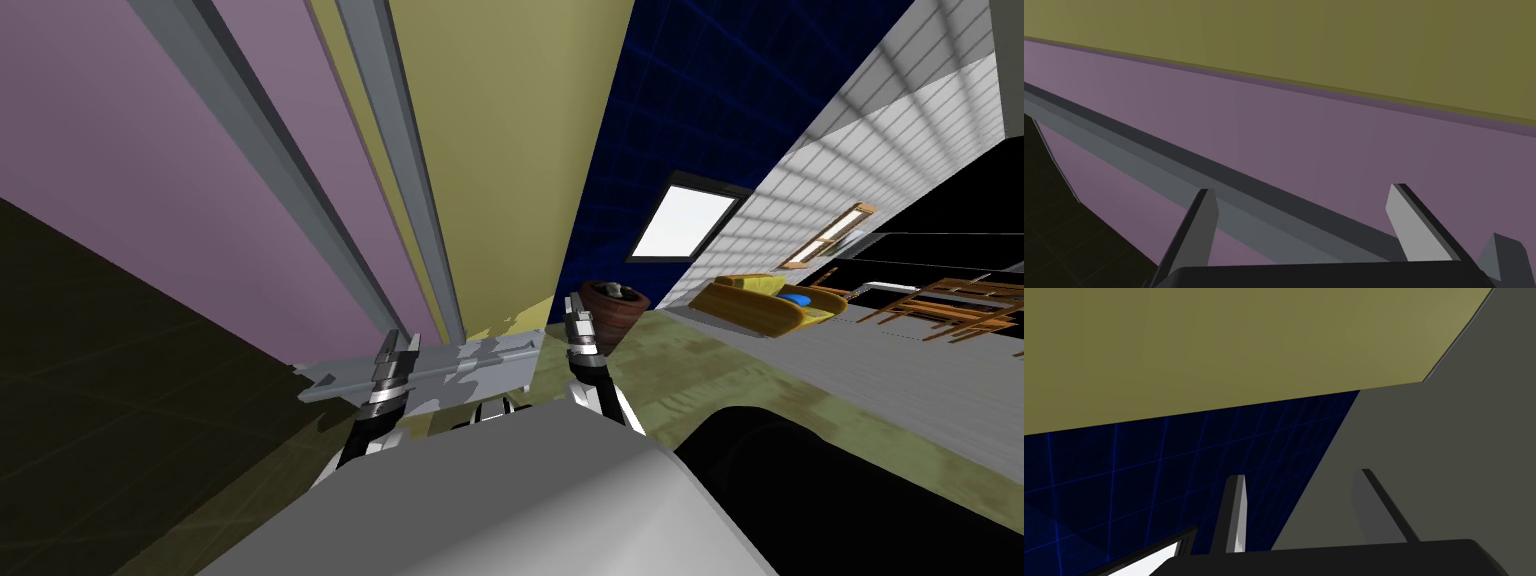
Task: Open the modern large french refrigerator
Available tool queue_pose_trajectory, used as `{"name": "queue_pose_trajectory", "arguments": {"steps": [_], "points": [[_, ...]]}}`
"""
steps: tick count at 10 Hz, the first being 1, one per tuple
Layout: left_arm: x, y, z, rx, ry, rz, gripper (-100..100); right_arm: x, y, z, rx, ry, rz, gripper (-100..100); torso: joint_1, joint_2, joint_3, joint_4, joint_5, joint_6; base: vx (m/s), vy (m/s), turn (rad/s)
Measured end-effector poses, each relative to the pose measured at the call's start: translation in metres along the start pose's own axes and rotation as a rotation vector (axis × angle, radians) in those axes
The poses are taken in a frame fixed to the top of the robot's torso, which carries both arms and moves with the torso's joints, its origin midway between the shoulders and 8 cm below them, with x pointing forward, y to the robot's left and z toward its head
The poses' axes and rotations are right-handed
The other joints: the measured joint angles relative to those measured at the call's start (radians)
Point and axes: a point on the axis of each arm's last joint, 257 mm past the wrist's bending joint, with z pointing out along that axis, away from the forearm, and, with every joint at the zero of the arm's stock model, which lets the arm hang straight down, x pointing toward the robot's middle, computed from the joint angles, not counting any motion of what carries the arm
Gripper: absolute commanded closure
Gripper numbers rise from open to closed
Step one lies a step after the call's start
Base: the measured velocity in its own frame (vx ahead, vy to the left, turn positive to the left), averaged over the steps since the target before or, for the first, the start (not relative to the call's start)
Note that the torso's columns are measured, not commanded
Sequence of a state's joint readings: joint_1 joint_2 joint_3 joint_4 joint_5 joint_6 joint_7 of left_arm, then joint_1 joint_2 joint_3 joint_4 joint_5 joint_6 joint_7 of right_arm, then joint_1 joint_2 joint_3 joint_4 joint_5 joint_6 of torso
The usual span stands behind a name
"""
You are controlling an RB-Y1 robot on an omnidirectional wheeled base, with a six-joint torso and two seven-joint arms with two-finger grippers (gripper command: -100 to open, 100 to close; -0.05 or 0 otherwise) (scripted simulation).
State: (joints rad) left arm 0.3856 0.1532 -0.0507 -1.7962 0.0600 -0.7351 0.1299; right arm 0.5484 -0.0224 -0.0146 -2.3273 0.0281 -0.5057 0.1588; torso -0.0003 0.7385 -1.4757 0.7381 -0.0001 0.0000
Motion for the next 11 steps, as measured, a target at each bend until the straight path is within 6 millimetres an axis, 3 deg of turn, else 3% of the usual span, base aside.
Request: {"name": "queue_pose_trajectory", "arguments": {"steps": [11], "points": [[0.032,0.074,-0.039,-0.086,0.052,-0.033,-100,0.0,0.0,0.0,0.0,0.0,0.0,0,0.0,-0.001,0.0,0.0,0.0,0.0,0.003,0.011,-0.058]]}}
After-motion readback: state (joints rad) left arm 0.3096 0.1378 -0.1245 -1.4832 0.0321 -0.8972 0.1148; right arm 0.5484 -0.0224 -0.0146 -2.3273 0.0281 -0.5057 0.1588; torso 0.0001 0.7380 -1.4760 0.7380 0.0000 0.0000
